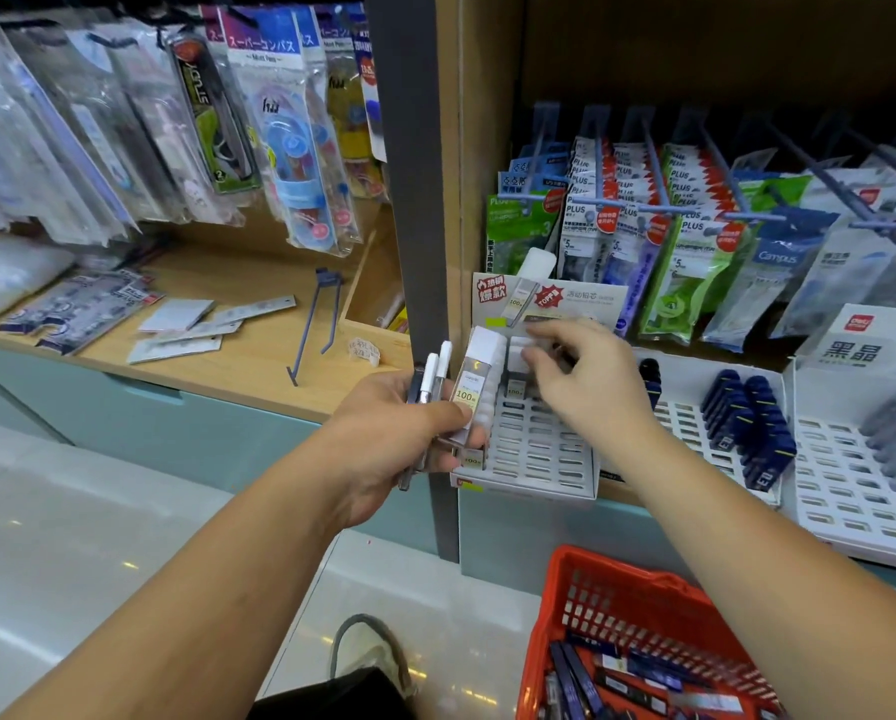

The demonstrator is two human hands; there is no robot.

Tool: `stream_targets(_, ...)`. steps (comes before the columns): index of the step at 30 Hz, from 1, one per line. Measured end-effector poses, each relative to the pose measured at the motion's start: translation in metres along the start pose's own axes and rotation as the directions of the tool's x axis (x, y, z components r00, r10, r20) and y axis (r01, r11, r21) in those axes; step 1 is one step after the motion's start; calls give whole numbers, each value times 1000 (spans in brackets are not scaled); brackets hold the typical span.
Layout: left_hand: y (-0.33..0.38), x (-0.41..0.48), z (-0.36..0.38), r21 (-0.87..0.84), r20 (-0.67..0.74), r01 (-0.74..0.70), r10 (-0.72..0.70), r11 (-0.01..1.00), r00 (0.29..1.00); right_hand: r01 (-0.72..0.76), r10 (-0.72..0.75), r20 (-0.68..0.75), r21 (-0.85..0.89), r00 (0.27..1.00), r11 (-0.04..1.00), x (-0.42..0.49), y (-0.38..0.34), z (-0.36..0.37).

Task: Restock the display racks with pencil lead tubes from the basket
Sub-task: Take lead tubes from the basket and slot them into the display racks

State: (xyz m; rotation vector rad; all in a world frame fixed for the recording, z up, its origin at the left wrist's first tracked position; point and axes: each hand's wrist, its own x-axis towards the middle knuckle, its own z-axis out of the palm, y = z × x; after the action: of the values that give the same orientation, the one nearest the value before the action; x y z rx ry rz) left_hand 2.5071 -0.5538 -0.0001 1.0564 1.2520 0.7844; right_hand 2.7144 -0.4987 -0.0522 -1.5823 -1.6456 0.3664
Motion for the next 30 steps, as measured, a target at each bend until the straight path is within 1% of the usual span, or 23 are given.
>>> stream_targets(1, 0, -1, 1, 50, -11, -5, 6, 999, 1000, -74, 69, 32, 190, 997, 979, 0, -6, -5)
stream_targets(2, 0, -1, 2, 93, -20, -6, 8, 996, 1000, -161, 132, 103, 377, 986, 912, -1, -12, -10)
stream_targets(3, 0, -2, 4, 125, -21, -6, 8, 992, 1000, -257, 179, 199, 499, 964, 828, -3, -18, -13)
stream_targets(4, 0, -2, 6, 144, -14, -11, 13, 990, 1000, -325, 193, 282, 562, 940, 761, -4, -21, -15)
stream_targets(6, 1, -4, 10, 144, 3, -28, 28, 989, 1000, -370, 175, 358, 602, 917, 707, -7, -24, -15)
stream_targets(8, 1, -4, 11, 114, 4, -50, 50, 992, 999, -392, 212, 341, 642, 916, 659, -7, -23, -18)
stream_targets(10, 1, -4, 9, 113, -31, -59, 63, 992, 998, -407, 313, 265, 676, 912, 615, -2, -22, -30)
stream_targets(11, 0, -5, 7, 141, -50, -60, 68, 988, 996, -385, 344, 199, 656, 918, 649, 0, -20, -37)
stream_targets(12, -1, -5, 5, 178, -59, -57, 69, 982, 996, -341, 341, 117, 590, 933, 732, 3, -16, -42)
stream_targets(13, -1, -5, 5, 206, -57, -56, 69, 977, 996, -283, 301, 47, 501, 952, 818, 4, -12, -44)
stream_targets(14, -2, -5, 5, 214, -50, -56, 68, 975, 996, -226, 244, 10, 420, 970, 879, 4, -9, -44)
stream_targets(17, -1, -3, 7, 155, -5, -45, 46, 987, 999, -140, 135, 40, 220, 990, 965, -3, -4, -28)
stream_targets(19, 1, -2, 7, 75, 14, -10, 9, 997, 1000, -106, 100, 59, 111, 993, 988, -5, 0, -16)
stream_targets(21, 4, -4, 7, -21, 35, 19, -18, 1000, 999, -71, 67, 54, 82, 996, 994, -4, 3, -9)
stream_targets(22, 5, -4, 6, -41, 45, 19, -17, 999, 999, -56, 52, 51, 88, 997, 995, -3, 3, -8)
stream_targets(26, 2, -5, 3, 31, 71, -31, 28, 999, 997, -30, 21, 92, 99, 996, 995, -2, 3, -3)
stream_targets(28, 1, -6, 2, 43, 81, -41, 38, 998, 996, -13, 9, 68, 62, 998, 998, -3, 4, -1)
stream_targets(30, 0, -7, 3, 69, 82, -48, 42, 996, 996, -6, 4, 35, 70, 999, 998, -3, 5, -1)
